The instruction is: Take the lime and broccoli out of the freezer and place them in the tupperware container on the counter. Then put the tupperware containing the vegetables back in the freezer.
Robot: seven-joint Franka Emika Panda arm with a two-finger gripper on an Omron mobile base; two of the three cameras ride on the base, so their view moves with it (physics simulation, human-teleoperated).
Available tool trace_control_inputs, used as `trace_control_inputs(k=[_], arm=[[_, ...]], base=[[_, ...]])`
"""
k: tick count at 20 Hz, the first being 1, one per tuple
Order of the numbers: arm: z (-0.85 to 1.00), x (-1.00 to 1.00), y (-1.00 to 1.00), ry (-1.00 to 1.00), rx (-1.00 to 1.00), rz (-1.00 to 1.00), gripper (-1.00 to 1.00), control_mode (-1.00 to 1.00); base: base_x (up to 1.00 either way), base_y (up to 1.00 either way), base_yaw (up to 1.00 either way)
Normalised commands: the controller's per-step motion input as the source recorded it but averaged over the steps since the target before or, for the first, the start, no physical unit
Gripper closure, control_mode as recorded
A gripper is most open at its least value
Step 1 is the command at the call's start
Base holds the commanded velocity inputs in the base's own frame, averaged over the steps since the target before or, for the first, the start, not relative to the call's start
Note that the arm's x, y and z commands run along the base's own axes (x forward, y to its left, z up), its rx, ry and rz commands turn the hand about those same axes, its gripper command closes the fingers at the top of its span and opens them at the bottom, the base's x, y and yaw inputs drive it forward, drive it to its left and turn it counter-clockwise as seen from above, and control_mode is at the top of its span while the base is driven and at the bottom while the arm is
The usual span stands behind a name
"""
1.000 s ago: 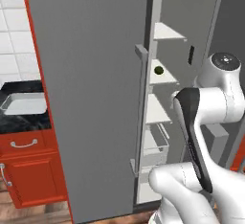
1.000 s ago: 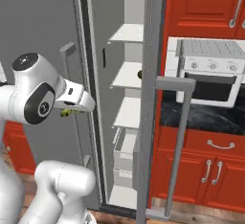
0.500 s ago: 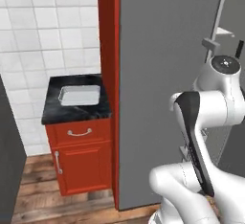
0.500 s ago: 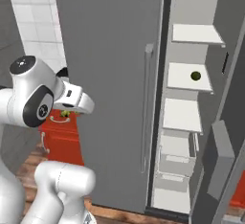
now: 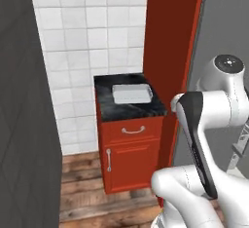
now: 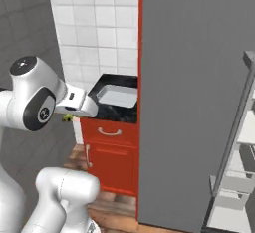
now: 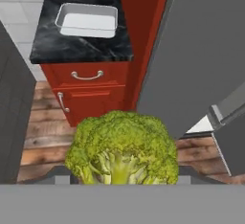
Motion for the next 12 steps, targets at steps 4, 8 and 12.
trace_control_inputs(k=[4, 8, 12], arm=[[0.00, 0.00, 0.00, 0.00, 0.00, 0.00, 1.00, 1.00], [0.00, 0.00, 0.00, 0.00, 0.00, 0.00, 1.00, 1.00], [0.00, 0.00, 0.00, 0.00, 0.00, 0.00, 1.00, 1.00]], base=[[0.71, 0.70, -0.10], [0.86, 0.41, -0.26], [0.72, 0.27, -0.32]])
